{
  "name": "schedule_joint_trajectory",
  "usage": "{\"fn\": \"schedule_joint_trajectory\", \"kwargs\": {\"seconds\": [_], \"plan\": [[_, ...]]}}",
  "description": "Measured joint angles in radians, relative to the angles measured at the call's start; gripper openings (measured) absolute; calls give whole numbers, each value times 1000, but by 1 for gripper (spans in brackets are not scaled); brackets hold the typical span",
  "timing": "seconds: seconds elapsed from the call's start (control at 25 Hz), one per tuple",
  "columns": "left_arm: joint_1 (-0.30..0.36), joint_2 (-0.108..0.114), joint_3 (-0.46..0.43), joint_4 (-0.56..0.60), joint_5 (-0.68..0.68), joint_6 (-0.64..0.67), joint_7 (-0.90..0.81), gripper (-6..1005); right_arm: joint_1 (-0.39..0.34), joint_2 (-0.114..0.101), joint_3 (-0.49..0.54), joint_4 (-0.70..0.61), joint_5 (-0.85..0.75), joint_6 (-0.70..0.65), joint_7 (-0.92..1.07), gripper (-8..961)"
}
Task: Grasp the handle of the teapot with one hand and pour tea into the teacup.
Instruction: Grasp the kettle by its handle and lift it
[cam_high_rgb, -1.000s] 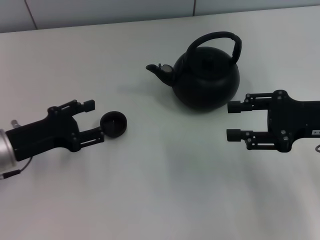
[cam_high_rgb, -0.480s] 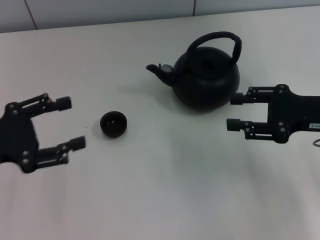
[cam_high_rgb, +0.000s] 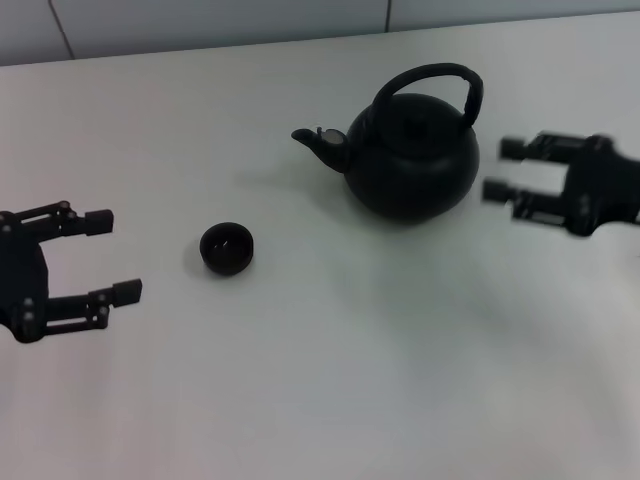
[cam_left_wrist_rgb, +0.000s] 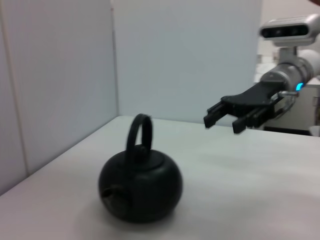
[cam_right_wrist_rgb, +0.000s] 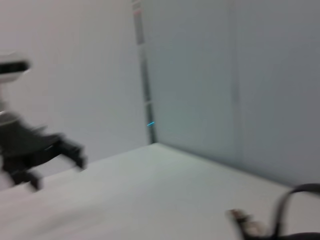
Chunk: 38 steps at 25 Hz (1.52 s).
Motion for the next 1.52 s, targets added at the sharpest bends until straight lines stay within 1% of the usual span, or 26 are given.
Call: {"fn": "schedule_joint_trajectory", "kwargs": {"seconds": [0.12, 0.16, 0.28, 0.36, 0.4, 0.52, 0.56, 0.6, 0.72, 0.84, 1.16, 1.24, 1.52], "plan": [[-4, 2, 3, -6, 28, -29, -8, 797, -22, 0, 58, 29, 56, 63, -27, 621], [-6, 2, 3, -6, 36, -30, -10, 797, -41, 0, 76, 56, 105, 104, -66, 621], [-14, 2, 5, -6, 60, -33, -17, 797, -57, 0, 80, 86, 144, 143, -116, 621], [-20, -1, 9, -7, 78, -35, -19, 797, -67, 1, 80, 148, 180, 197, -197, 621], [-25, -2, 13, -7, 92, -37, -23, 797, -67, 1, 80, 148, 180, 197, -197, 621], [-38, -2, 21, -11, 117, -38, -45, 797, -67, 1, 81, 218, 210, 257, -280, 622], [-45, -1, 22, -19, 120, -39, -55, 797, -60, 1, 81, 257, 220, 295, -318, 622], [-45, -1, 22, -19, 120, -39, -55, 797, -60, 1, 81, 257, 220, 295, -318, 622], [-50, 0, 22, -27, 124, -42, -56, 797, -43, 1, 80, 310, 236, 344, -365, 622], [-53, 0, 22, -29, 126, -43, -56, 797, -17, 0, 81, 373, 298, 393, -416, 622], [-60, -2, 22, -31, 127, -52, -56, 797, 34, 0, 72, 414, 311, 454, -438, 613], [-66, -3, 29, -38, 129, -73, -56, 797, 39, 0, 71, 416, 311, 464, -438, 608], [-79, -1, 29, -59, 129, -85, -57, 797, 62, 0, 69, 429, 311, 484, -439, 590]]}}
